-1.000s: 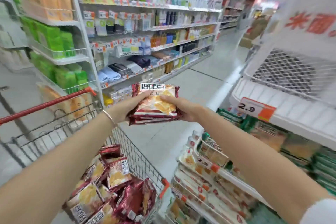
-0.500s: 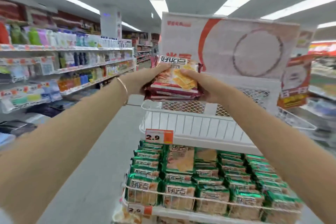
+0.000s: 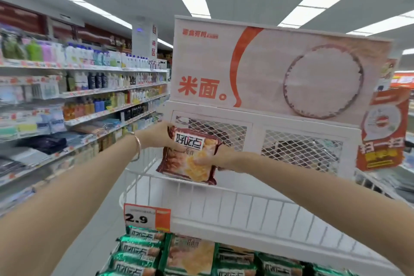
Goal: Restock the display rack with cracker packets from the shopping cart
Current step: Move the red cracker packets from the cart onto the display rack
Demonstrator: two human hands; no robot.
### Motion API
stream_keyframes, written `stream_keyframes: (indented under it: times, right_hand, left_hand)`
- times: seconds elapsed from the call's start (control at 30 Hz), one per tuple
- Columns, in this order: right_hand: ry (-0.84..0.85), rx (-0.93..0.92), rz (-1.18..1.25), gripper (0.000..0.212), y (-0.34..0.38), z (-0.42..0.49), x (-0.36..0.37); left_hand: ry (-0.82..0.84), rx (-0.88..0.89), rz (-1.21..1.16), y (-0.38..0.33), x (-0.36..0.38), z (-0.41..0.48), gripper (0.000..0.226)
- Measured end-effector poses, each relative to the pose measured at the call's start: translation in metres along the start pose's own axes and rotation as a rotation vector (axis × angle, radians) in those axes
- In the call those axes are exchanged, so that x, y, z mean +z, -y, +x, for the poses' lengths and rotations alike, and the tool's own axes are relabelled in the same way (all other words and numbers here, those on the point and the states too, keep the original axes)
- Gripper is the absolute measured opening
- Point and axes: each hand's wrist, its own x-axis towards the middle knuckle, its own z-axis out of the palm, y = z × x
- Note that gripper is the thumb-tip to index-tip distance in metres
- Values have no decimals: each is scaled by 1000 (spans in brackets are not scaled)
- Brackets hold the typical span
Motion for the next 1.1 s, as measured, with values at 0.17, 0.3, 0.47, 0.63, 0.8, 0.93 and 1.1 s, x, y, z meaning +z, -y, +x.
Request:
stream_keyframes:
  times: [0.17,0.3,0.47,0.63,0.8,0.93,1.1]
  right_hand:
    - [-147,-146,100,126,-48,58,31]
    - [-179,-276,297,100,-59,75,41]
    - [-194,-375,336,106,-60,90,45]
    - [-230,-479,294,115,-67,80,41]
    - [-412,-863,-355,105,-78,76,40]
    - [-464,-868,-538,103,-87,88,43]
    - [-495,-796,-701,102,-82,84,42]
  left_hand:
    - [-53,31,485,14,6,13,103]
    - [-18,101,639,27,12,23,123]
    - [-57,124,712,37,14,37,131]
    - [-71,263,845,37,24,29,133]
    - [-93,400,926,38,31,29,131]
    - [-93,373,973,38,29,33,131]
    - [-73,348,1046,39,29,31,134]
